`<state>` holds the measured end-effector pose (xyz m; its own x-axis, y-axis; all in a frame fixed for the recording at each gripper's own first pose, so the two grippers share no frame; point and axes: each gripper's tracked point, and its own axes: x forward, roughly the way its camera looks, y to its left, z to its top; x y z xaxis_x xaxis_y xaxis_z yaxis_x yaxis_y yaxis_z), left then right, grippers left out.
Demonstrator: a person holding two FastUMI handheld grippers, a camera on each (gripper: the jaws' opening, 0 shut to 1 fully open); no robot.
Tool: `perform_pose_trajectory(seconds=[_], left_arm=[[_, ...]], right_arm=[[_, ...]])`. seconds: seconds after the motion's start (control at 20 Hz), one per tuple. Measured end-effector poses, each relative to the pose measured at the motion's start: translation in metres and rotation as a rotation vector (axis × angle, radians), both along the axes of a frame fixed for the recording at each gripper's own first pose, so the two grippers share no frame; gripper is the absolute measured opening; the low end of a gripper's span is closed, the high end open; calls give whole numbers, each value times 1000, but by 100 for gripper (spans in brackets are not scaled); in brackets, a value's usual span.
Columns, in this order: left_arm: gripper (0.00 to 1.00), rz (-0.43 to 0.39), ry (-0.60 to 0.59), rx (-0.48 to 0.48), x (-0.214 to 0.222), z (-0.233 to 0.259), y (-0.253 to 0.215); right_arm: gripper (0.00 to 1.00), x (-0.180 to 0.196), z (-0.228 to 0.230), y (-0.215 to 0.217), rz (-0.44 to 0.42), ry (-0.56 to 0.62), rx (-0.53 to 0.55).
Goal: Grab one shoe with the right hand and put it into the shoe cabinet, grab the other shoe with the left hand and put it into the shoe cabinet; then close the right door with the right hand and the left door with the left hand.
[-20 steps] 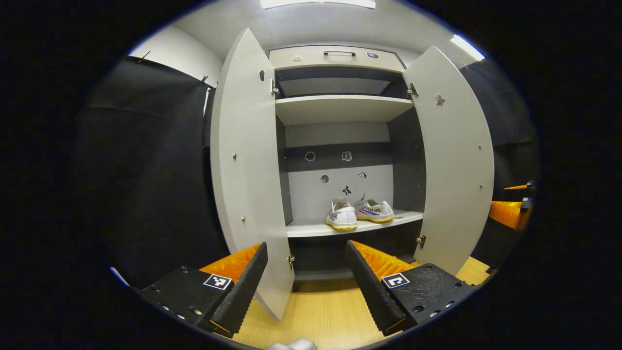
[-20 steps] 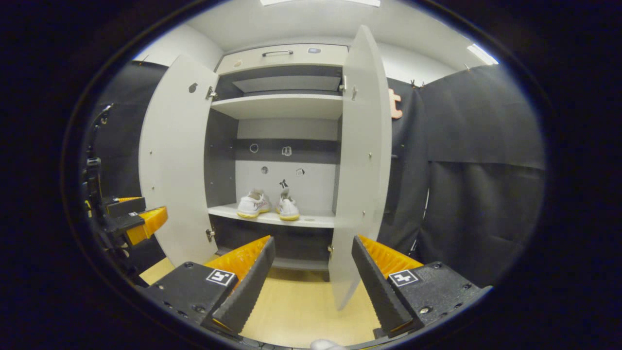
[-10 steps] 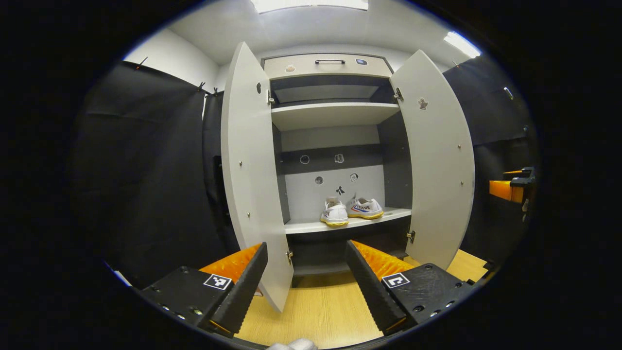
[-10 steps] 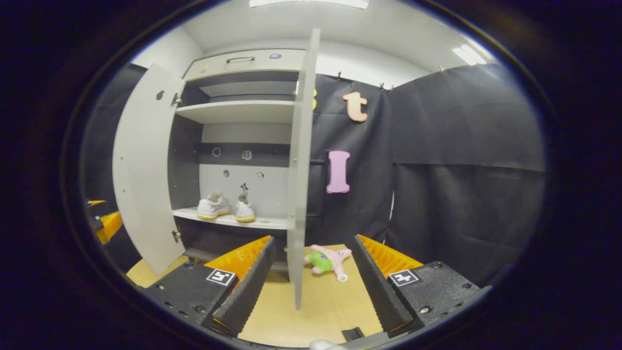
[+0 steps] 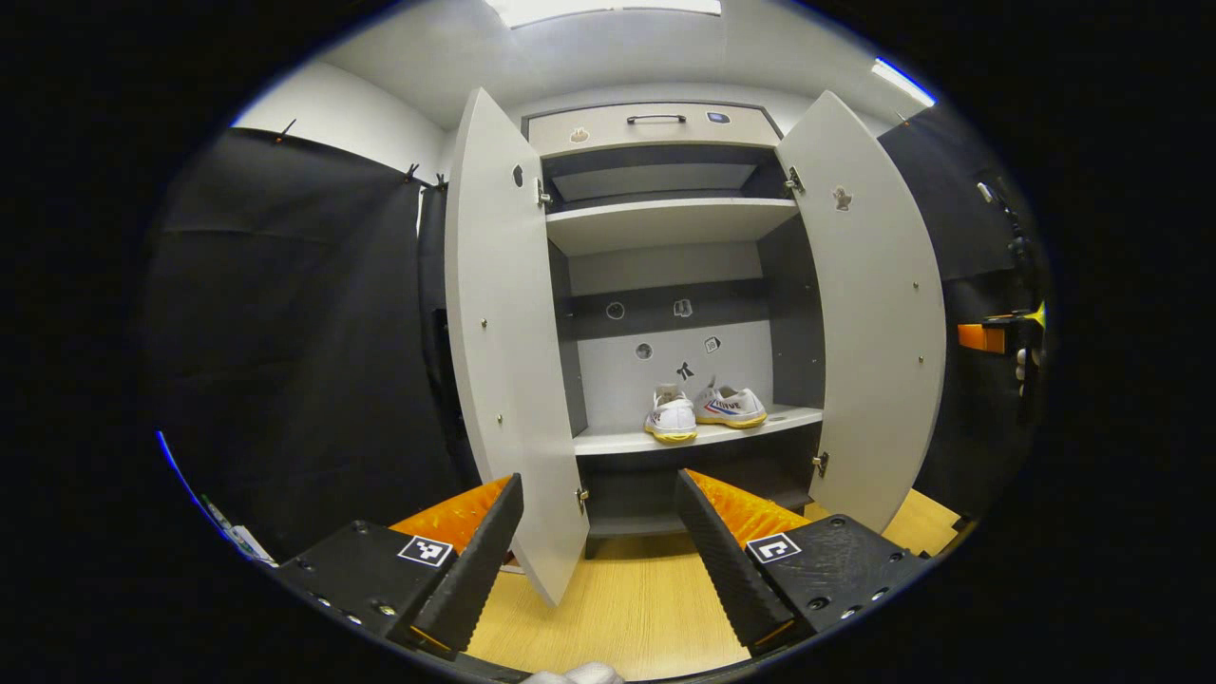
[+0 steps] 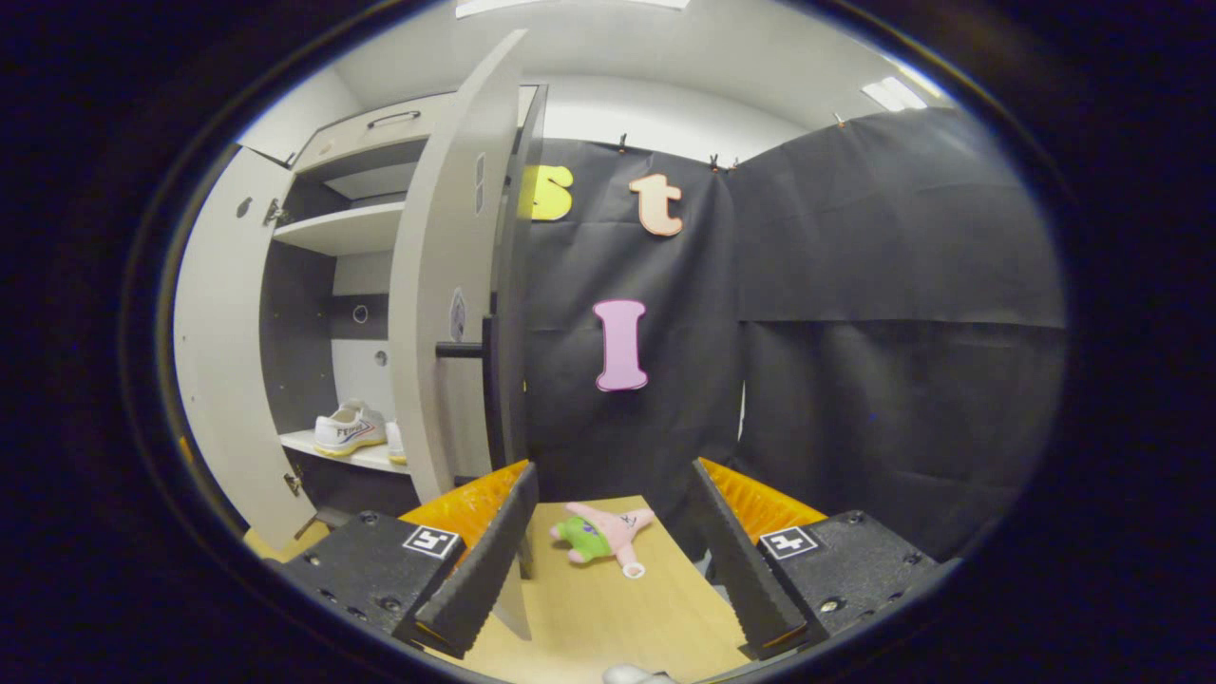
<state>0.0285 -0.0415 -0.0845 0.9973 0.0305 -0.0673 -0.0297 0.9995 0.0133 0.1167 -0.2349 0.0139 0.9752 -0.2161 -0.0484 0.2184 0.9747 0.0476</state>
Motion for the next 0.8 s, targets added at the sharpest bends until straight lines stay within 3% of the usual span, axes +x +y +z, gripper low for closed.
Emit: perform_pose_trajectory(seconds=[0.05, 0.25, 0.3, 0.35, 0.4, 0.45, 0.55, 0.6, 0.65, 0.7, 0.8], left_arm=[[100, 3, -3, -6, 2, 0, -3], [96, 39, 11, -19, 5, -5, -4], [96, 45, 17, -20, 6, -6, -4], [96, 54, 22, -20, 5, -7, -3], [96, 60, 23, -22, 7, -7, -3], [96, 65, 23, -24, 7, -7, -3], [100, 67, 22, -29, 8, -5, -3], [96, 66, 22, -28, 8, -5, -2], [96, 67, 23, -25, 7, -5, -1], [96, 67, 23, -21, 7, -5, -1], [96, 74, 20, -13, 5, -3, 5]], right_arm=[[100, 6, 1, 4, 24, -2, 8], [98, 18, 9, 5, 59, -25, -16], [96, 20, 12, 12, 81, -21, -15], [89, 14, 12, 19, 86, -13, -30], [95, 19, 14, 18, 90, -16, -55], [86, 18, 12, 20, 96, -13, -67], [93, 17, 11, 36, 141, -5, -39], [92, 16, 12, 48, 166, -7, -27], [84, 17, 11, 60, 188, -5, -31], [92, 17, 12, 72, 203, -9, -33], [92, 20, 12, 95, 238, -15, -41]])
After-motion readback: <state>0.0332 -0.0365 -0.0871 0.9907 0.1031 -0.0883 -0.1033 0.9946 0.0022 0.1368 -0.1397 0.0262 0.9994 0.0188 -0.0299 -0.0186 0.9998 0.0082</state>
